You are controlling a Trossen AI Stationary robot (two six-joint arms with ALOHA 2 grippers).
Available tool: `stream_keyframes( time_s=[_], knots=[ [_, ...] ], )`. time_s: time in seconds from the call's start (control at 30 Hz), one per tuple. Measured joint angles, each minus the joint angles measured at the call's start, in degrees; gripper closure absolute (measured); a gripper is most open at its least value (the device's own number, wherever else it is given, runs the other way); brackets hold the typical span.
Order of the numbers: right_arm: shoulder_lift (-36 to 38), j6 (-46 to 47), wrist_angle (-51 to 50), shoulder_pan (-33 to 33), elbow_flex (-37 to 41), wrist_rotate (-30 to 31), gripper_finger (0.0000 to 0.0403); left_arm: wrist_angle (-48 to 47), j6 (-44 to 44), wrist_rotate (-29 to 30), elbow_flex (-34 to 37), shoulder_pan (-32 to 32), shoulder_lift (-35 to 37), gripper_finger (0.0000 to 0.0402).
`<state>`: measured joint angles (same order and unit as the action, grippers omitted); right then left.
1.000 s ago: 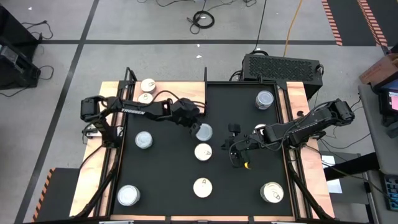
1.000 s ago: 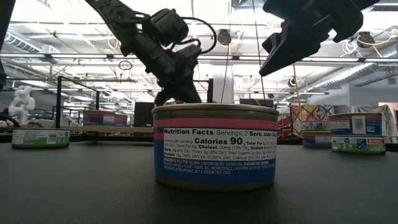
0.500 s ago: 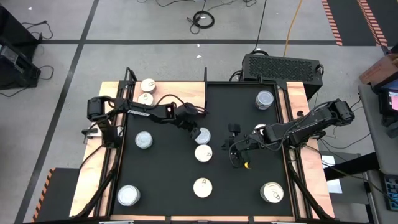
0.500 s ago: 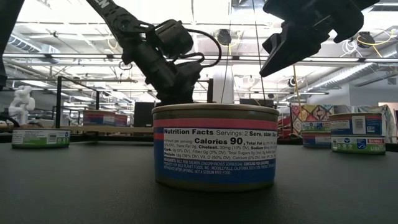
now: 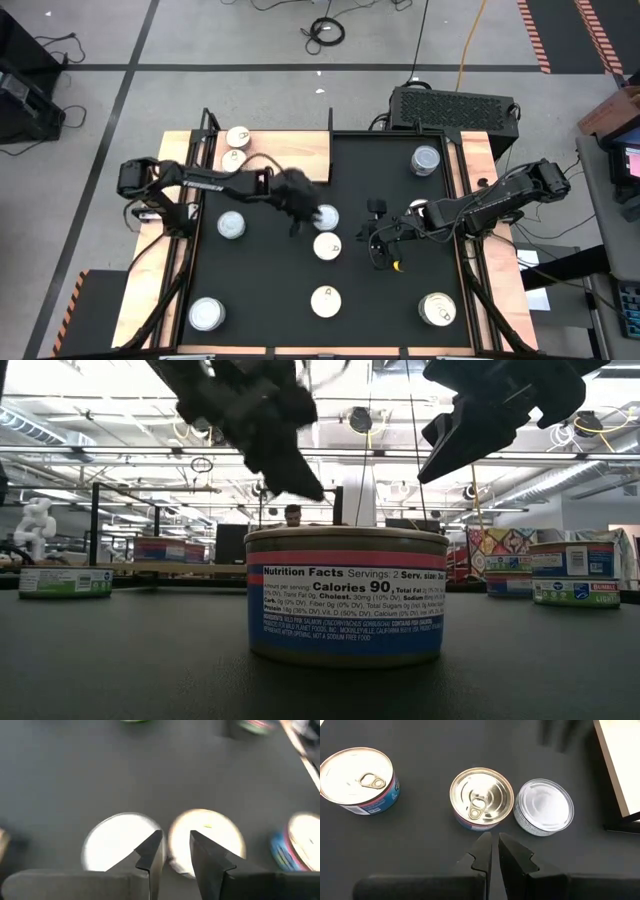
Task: Stack canned seafood by type on shelf
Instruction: Stack the blue tuna can on top of the blue tuna on the shelf
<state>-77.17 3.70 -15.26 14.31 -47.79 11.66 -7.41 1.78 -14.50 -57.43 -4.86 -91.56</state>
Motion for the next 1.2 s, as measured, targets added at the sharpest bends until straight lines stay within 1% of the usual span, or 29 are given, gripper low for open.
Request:
stream_keyframes(
  time_s=[0.07,0.13,0.23,0.33,0.37,0.47,0.57,0.67,0.87,0.93,1.07,1.2],
  knots=[
    [0.0,-0.24,-0.03,0.0,0.0,0.0,0.0376,-1.13,9.48,0.68,0.01,4.19,0.0,0.0303],
    [0.0,-0.55,-0.01,0.0,0.0,0.0,0.0376,-1.29,18.28,4.21,0.02,8.84,-0.59,0.0302],
    [0.0,-1.15,0.01,0.0,0.0,0.0,0.0376,-0.89,27.35,12.8,0.09,14.83,-1.34,0.0302],
    [0.0,-1.27,0.11,0.0,0.0,0.0,0.0376,1.55,33.33,21.91,0.0,18.5,-2.47,0.0302],
    [0.0,-1.3,0.15,0.0,0.0,0.0,0.0376,1.33,34.67,23.52,0.05,19.35,-2.6,0.0302],
    [0.0,-1.33,0.52,0.0,0.0,0.02,0.0376,3.81,36.59,23.79,-0.11,20.29,-4.23,0.0302],
    [0.02,-1.28,0.59,0.0,0.0,0.02,0.0376,3.26,36.61,23.74,0.09,20.48,-6.1,0.0298],
    [0.02,-1.26,0.63,0.0,0.02,0.04,0.0376,3.4,36.69,23.76,0.09,20.43,-7.79,0.0285],
    [0.02,-1.24,0.49,0.0,0.02,0.04,0.0376,3.7,39.74,24.35,0.02,20.43,-10.19,0.026],
    [0.02,-1.24,0.47,0.0,0.02,0.04,0.0376,3.76,39.76,24.68,0.02,20.43,-10.75,0.0258],
    [0.02,-1.28,0.47,0.0,0.02,0.05,0.0376,3.9,40.7,28.0,0.02,20.32,-12.06,0.0258],
    [0.02,-1.28,0.45,0.0,0.02,0.07,0.0376,3.35,42.23,28.4,0.07,20.32,-12.69,0.0258]
  ],
)
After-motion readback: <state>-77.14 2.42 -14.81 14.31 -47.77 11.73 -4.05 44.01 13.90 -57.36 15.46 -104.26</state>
